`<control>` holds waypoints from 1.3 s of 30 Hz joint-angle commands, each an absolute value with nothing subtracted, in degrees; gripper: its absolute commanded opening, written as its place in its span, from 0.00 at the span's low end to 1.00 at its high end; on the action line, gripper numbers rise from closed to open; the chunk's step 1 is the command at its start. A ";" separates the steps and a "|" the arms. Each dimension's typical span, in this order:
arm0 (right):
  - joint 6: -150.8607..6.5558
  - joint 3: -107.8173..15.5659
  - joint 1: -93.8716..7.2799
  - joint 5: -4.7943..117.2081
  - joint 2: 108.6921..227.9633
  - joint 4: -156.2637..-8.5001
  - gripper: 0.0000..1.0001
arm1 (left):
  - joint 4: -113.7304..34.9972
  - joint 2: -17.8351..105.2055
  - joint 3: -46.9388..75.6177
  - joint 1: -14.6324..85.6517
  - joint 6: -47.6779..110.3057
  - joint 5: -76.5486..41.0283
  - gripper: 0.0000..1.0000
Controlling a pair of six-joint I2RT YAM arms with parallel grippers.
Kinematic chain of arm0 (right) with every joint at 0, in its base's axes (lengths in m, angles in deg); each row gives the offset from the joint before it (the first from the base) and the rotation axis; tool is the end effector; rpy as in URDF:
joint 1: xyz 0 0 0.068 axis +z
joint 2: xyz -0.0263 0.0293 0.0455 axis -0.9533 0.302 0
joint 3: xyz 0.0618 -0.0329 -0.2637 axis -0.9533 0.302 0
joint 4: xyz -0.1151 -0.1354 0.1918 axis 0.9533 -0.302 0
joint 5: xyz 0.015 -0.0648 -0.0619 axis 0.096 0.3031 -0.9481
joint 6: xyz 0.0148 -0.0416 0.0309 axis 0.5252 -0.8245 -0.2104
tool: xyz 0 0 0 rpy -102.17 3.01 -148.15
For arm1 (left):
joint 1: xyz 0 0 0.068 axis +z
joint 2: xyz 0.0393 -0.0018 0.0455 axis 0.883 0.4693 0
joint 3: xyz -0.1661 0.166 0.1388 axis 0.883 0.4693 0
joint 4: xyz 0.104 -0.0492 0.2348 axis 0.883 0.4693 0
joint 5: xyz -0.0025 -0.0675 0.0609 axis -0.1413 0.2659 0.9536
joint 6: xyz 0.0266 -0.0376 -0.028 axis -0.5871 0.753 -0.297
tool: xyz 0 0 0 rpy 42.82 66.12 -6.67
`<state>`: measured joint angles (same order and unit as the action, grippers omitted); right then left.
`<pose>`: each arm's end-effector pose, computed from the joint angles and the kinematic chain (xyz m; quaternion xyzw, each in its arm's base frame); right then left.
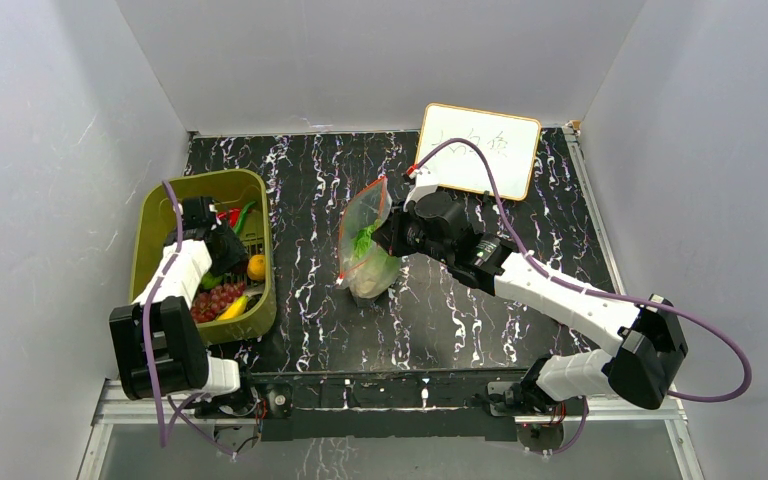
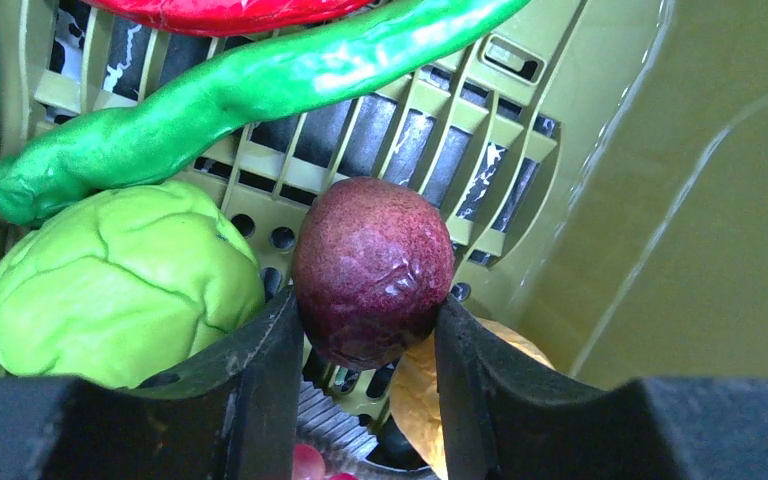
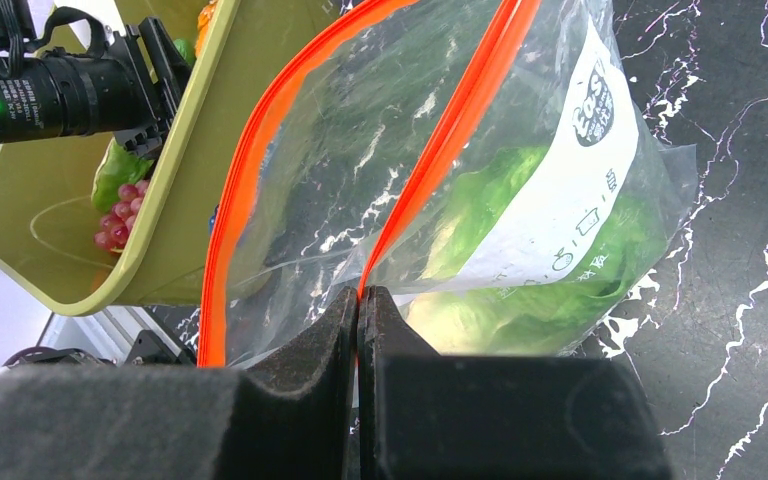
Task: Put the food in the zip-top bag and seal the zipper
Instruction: Pick up the fake fruit from the bin, then place the fake fruit in the zipper food storage bag.
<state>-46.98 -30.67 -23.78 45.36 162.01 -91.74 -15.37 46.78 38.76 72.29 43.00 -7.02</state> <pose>0.2013 0.2257 0.3191 -0.1069 0.8342 0.3318 0.4273 0.2705 0.0505 0.2113 -0.2800 0.9048 -0.0158 0.3204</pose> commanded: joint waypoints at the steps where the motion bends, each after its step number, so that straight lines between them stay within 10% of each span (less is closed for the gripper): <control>1: -47.13 -31.46 -23.82 45.29 160.05 -88.46 0.00 | -13.26 44.79 37.71 72.29 41.98 -7.98 0.29; 20: -47.14 -32.53 -23.82 44.09 160.11 -91.40 0.00 | -8.25 27.24 31.72 72.29 42.78 -12.20 0.20; 39: -40.91 -35.27 -23.84 46.30 161.48 -86.32 0.00 | -12.17 23.35 24.57 68.64 49.94 -44.36 0.18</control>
